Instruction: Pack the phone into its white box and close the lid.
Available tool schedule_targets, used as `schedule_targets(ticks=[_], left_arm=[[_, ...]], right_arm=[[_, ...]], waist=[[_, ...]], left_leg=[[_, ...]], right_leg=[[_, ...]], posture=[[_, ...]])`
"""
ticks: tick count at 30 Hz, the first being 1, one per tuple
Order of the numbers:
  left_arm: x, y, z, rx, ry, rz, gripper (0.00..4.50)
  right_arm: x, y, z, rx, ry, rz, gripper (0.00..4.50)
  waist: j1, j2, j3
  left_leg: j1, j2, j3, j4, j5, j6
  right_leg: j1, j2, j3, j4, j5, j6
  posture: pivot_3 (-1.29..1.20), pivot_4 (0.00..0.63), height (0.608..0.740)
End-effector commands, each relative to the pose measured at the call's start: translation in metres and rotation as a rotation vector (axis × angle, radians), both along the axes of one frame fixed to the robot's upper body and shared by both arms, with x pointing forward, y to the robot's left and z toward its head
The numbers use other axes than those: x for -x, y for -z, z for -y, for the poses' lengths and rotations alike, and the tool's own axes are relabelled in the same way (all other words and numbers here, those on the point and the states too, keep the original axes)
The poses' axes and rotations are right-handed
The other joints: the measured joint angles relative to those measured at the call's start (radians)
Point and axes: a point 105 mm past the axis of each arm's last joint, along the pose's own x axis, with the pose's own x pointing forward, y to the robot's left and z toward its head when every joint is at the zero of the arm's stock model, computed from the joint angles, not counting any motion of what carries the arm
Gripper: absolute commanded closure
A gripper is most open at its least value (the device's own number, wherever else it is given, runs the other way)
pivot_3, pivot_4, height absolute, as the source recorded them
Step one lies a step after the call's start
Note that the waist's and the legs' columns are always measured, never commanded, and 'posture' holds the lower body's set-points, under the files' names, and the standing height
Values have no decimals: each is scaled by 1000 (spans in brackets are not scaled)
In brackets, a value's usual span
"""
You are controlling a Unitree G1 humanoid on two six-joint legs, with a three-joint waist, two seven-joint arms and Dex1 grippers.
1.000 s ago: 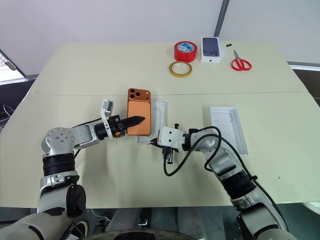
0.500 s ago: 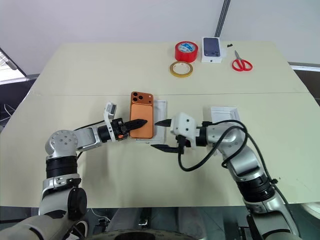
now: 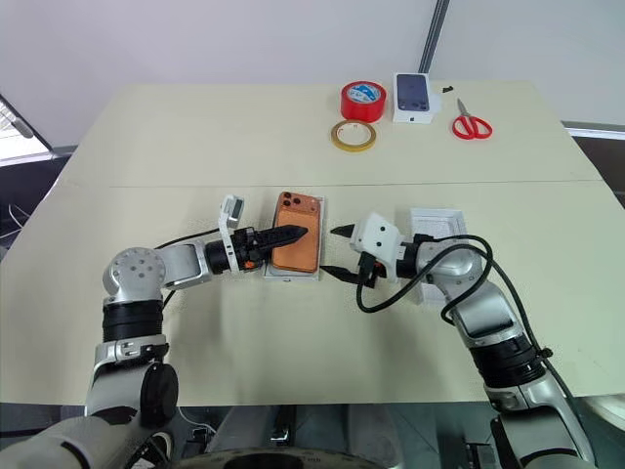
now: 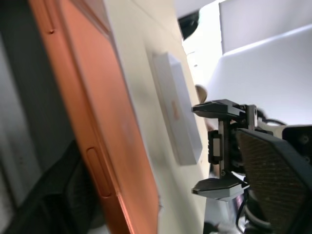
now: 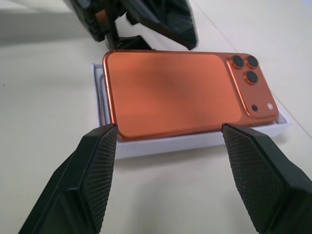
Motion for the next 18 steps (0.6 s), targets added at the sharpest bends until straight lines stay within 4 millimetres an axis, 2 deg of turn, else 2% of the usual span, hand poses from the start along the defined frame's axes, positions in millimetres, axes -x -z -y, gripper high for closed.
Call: schedule_targets(ticks=[1,6,18], left_arm=[[5,-7,0,-94,32,45,384],[11,-15,-5,-137,58,67,384],[9,-31,-12,-254,81,152,384]], right_arm=[[-3,-6,-4,-21,-4,41,919],[-6,-5,-8,-30,-5,51,919],[-9,-3,-18,-39,-23,62,919]], waist=[[0,0,0],[0,0,0],[1,0,0]], left_leg=[[0,0,0,0,0,0],[0,0,0,0,0,0],[0,0,0,0,0,0]], right_leg=[[0,0,0,0,0,0],[0,0,0,0,0,0],[0,0,0,0,0,0]], posture=[[0,150,740],[0,150,740],[0,150,740]])
